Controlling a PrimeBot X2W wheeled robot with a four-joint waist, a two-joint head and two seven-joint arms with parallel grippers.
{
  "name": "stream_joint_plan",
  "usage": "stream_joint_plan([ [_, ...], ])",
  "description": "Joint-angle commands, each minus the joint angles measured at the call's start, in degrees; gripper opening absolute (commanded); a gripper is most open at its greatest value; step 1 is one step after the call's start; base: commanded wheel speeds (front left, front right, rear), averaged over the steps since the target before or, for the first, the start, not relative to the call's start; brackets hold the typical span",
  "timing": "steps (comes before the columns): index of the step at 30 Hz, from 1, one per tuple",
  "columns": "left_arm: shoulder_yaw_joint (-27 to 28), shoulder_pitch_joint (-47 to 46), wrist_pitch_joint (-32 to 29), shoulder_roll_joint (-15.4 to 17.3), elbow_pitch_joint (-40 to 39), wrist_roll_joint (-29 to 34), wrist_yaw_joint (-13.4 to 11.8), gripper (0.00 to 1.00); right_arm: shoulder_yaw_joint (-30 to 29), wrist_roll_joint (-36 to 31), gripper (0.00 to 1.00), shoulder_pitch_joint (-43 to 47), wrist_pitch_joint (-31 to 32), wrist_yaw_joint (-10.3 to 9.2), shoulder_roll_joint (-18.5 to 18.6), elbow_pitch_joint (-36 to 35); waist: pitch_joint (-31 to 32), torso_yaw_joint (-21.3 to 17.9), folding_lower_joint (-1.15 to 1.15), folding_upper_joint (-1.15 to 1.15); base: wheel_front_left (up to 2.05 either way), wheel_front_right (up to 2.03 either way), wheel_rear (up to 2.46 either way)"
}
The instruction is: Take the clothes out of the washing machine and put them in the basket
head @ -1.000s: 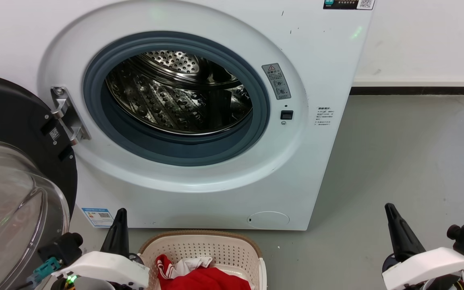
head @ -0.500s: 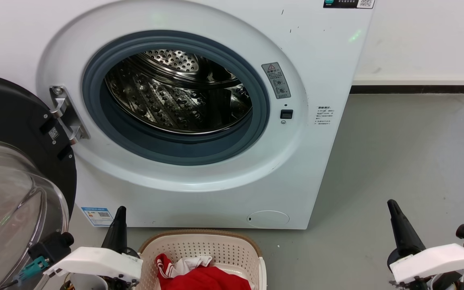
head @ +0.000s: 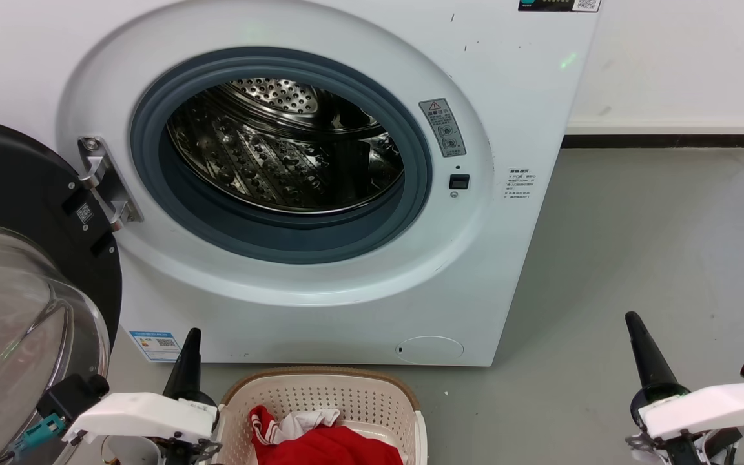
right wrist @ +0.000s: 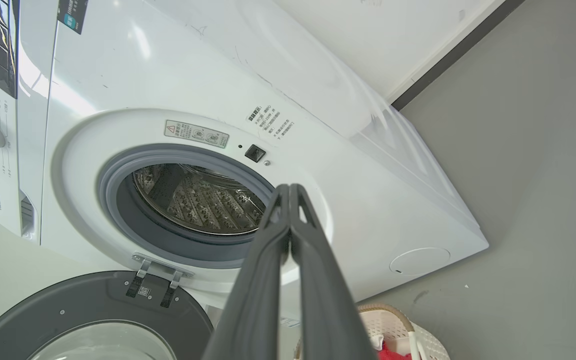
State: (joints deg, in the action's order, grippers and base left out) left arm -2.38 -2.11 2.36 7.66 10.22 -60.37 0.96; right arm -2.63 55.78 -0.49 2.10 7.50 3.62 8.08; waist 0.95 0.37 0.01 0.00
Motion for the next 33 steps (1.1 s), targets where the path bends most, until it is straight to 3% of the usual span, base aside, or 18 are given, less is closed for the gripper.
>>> stream_joint_plan([
  [1,0.62,-1.59,-0.32,-0.09,-0.29,-1.68,0.48,0.00,-0.20,2.09,0.00,-1.71,0.18,0.00,0.40,-0.07,-0.02,-0.01,-0.01,0.00,0.00,0.00,0.00],
  [33,4.45,-3.14,-4.42,-2.14,1.84,-18.09,3.76,0.00,-1.52,20.73,0.00,-3.99,1.88,-0.01,0.34,3.09,-0.52,-0.17,-0.01,0.00,0.00,0.00,0.00],
])
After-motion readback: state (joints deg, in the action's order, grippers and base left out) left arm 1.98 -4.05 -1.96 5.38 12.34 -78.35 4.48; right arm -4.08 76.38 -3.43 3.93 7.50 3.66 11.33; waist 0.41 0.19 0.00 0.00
